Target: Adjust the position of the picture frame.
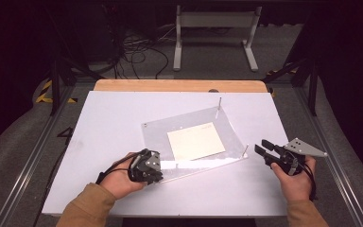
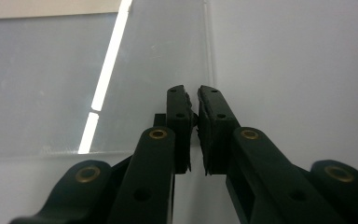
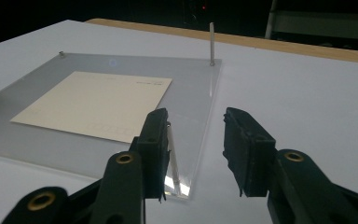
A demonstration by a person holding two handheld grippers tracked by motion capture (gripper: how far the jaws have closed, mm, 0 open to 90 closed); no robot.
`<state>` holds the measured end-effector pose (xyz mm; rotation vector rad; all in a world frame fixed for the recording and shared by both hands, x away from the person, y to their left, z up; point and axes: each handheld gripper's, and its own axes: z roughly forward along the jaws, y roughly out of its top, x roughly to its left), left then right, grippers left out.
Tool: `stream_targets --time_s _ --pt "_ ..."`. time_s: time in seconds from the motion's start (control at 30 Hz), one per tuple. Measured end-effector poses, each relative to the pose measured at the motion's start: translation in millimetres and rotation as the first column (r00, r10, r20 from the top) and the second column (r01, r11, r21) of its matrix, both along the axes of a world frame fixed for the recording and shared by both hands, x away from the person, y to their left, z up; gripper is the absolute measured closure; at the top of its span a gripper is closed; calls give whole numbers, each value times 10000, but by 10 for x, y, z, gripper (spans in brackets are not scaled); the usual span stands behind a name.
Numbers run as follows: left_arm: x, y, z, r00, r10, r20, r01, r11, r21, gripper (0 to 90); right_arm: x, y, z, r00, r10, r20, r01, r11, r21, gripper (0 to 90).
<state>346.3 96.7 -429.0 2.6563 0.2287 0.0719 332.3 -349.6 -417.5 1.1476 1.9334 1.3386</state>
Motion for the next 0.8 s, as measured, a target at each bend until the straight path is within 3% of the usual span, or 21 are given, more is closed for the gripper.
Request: stream_targets --time_s 0.2,0.3,0.4,0.53,0.67,0.73,0.77,0.8 --pt "-187 -175 16 9962 -868 -20 868 9960 205 832 -3 -9 -4 10000 29 -38 -28 10000 48 592" --pt "-327 -314 31 9894 -1450 0 1449 9887 388 832 -3 -9 -2 10000 -1 -19 1 10000 60 590" --pt "-404 -406 26 9821 -1873 -201 1878 9819 255 831 1 -13 -2 10000 -47 -26 47 9999 91 587" --pt "-434 -449 27 9820 -1874 -220 1879 9818 257 831 8 -4 -13 9999 -20 -101 21 9999 134 583" --pt "-385 -384 32 9852 -1545 -736 1519 9876 -388 826 13 19 -26 9997 128 -195 -126 9999 97 588" --pt "-360 -313 108 9885 -1193 -929 1091 9882 -1079 792 9 24 -26 9995 210 -218 -206 9997 153 587" --pt "-339 -273 163 9905 -961 -981 814 9862 -1444 765 7 24 -28 9995 230 -234 -226 9996 154 587" --pt "-315 -227 222 9952 -643 -742 512 9847 -1668 745 6 25 -32 9993 242 -282 -238 9996 143 586"
